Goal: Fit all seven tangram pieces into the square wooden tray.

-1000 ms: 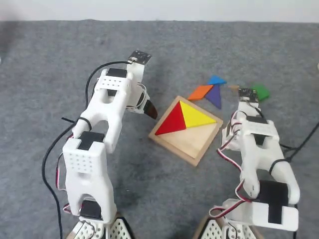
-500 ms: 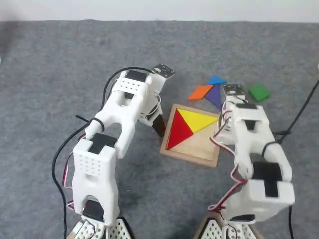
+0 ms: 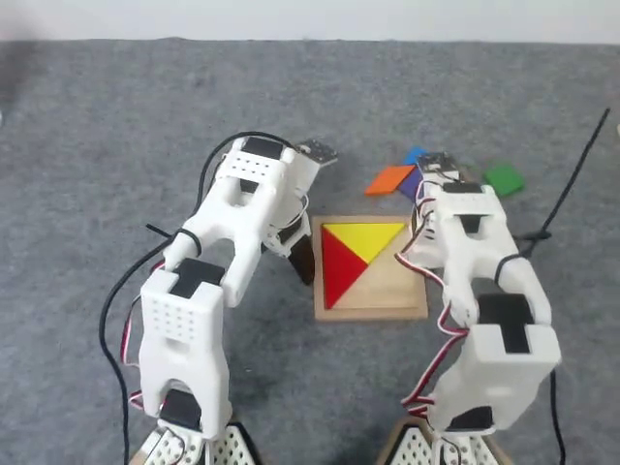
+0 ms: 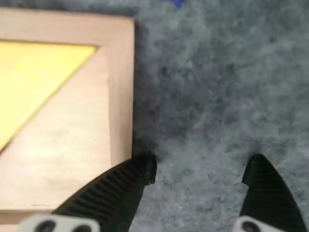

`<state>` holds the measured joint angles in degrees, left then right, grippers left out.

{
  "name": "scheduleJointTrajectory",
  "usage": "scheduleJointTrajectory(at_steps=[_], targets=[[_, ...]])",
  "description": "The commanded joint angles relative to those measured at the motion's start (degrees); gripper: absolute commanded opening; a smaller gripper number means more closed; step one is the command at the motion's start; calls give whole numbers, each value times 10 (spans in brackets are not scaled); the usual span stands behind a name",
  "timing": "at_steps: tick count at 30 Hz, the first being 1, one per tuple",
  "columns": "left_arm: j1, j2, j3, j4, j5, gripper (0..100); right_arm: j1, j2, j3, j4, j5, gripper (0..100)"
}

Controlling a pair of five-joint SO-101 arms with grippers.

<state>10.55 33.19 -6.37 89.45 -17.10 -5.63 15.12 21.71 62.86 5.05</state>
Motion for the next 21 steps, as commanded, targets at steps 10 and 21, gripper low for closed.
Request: scheduleJointTrajectory(at_steps=[10,21], targets=[[-122,-127,-145,15,24,348,-37,-103,-11,3,5,339],[-157,-376,-82,-11,63,348,48,-240,-18,4,84,339]])
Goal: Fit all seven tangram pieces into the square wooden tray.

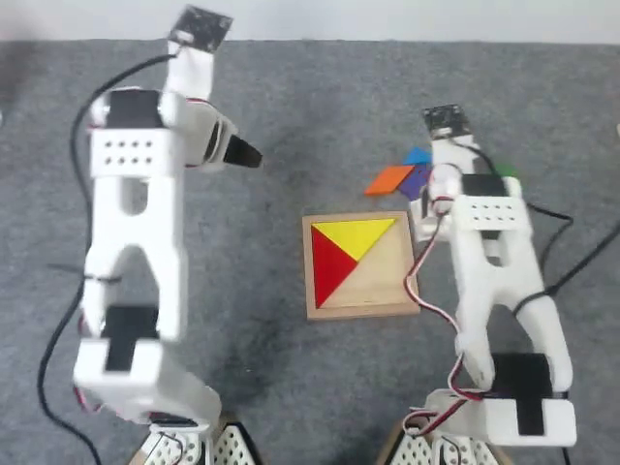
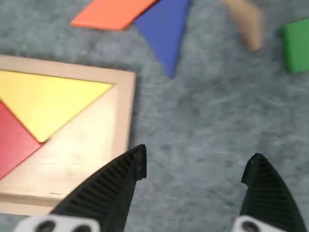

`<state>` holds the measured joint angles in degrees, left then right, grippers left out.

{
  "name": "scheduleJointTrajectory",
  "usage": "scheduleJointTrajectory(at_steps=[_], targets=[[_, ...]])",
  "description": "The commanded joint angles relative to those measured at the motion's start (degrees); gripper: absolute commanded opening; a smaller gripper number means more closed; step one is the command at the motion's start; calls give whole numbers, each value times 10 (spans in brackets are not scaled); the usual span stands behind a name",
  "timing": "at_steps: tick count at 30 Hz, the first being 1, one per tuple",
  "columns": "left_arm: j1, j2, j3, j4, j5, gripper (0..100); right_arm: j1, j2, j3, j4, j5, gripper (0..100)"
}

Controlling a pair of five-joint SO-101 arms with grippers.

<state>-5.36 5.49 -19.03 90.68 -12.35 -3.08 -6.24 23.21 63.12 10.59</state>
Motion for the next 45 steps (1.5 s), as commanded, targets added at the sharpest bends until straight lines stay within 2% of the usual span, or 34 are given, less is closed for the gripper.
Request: scheduleJointTrajectory(at_steps=[1,6,9,14,16,19,23,29,38,45], targets=[[2,-131,82,-44,20,348,28,-20,-45,1,40,339],[-5,-292,348,-170,20,348,35,42,-130,1,78,339],[-33,-360,491,-228,23,348,26,98,-187,-1,88,339],[-86,-416,623,-286,56,348,-29,204,-275,-53,-46,339],[-87,-426,675,-311,75,348,-66,245,-323,-62,-85,339],[-76,-437,766,-390,90,348,-108,291,-385,-65,-160,339],[-65,-456,806,-416,75,348,-119,343,-455,-65,-221,339],[-59,-465,815,-417,74,348,-124,415,-469,-61,-272,339],[-58,-468,819,-418,76,348,-157,462,-490,-85,-319,339],[-58,-468,820,-418,76,348,-159,487,-491,-118,-322,339]])
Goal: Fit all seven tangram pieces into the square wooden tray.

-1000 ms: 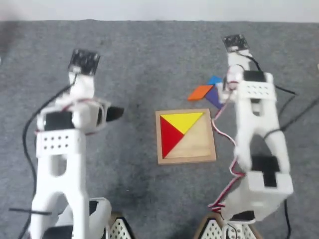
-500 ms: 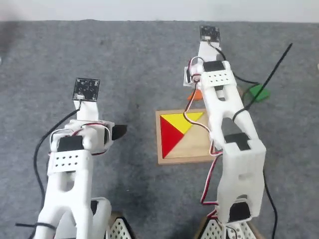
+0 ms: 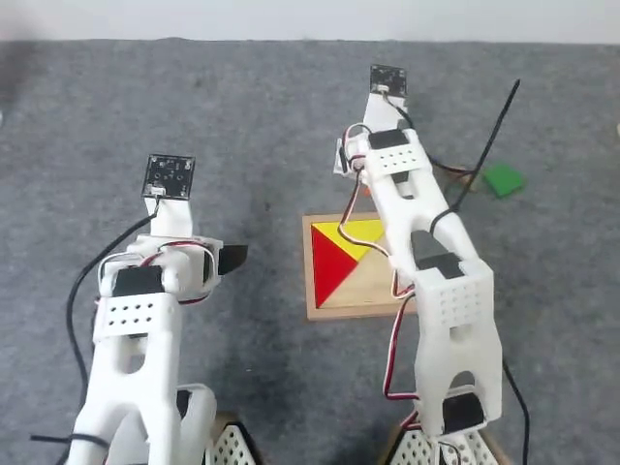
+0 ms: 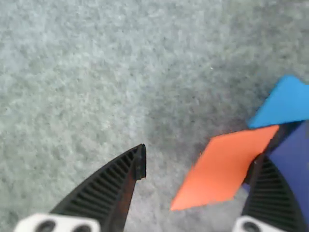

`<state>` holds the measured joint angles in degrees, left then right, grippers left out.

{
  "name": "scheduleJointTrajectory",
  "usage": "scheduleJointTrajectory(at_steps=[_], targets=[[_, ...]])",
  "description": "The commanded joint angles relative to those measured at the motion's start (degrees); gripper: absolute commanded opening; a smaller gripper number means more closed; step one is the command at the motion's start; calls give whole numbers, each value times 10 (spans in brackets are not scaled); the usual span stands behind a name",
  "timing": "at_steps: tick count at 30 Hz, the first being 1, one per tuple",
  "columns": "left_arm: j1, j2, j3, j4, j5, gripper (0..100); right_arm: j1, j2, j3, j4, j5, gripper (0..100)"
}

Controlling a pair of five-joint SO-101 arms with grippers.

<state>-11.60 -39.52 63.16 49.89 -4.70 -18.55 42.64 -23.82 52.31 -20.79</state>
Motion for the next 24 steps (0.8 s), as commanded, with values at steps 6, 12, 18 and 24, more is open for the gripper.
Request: scheduleJointTrajectory(at_steps=[6,12,18,24], targets=[[4,-18,-2,-9,0,348,-7,22,-26,-34,-8,339],[4,-17,-2,-10,0,348,-5,30,-35,-13,-8,303],[4,-15,-2,-11,0,348,12,30,-35,-1,-6,43],[4,-15,-2,-11,0,348,10,32,-35,-1,-6,14]])
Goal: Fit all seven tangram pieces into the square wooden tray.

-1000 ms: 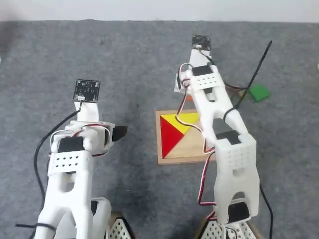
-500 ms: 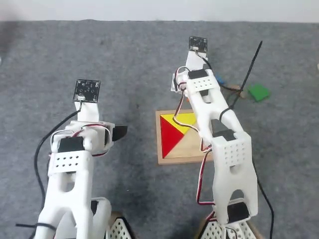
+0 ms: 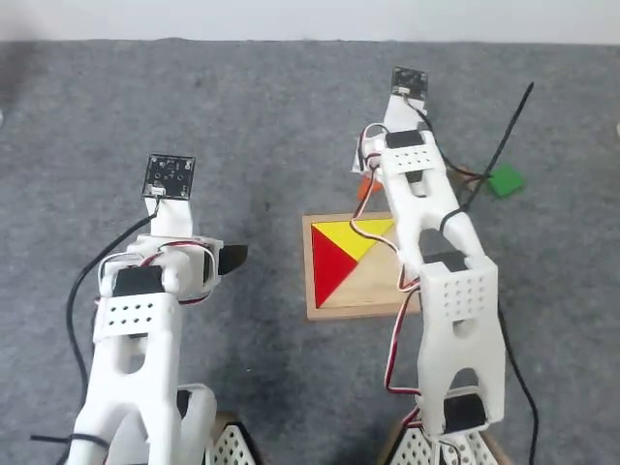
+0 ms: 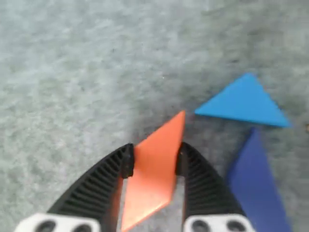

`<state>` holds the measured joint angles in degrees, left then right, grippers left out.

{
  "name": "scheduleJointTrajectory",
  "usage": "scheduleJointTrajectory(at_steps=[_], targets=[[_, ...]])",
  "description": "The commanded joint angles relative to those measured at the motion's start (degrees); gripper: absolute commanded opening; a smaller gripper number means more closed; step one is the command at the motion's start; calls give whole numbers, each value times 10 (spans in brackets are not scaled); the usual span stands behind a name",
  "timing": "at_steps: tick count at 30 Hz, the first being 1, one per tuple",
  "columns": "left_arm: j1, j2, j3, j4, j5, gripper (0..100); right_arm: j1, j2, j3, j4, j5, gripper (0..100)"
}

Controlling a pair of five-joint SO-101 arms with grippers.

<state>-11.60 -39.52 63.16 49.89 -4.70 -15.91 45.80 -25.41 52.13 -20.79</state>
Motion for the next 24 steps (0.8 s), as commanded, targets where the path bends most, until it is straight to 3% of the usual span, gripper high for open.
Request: scheduleJointTrajectory(at_steps=[1,4,7,14,24], targets=[[4,-15,-2,-11,0,348,-16,1,-19,0,-6,15],[4,-15,-2,-11,0,348,-19,-1,-19,22,-2,17],[4,-15,-2,-11,0,348,-22,-4,-19,44,54,40],[4,-15,-2,-11,0,348,-27,-5,-19,69,74,214],[4,-15,-2,-11,0,348,-23,-6,-19,99,76,204]])
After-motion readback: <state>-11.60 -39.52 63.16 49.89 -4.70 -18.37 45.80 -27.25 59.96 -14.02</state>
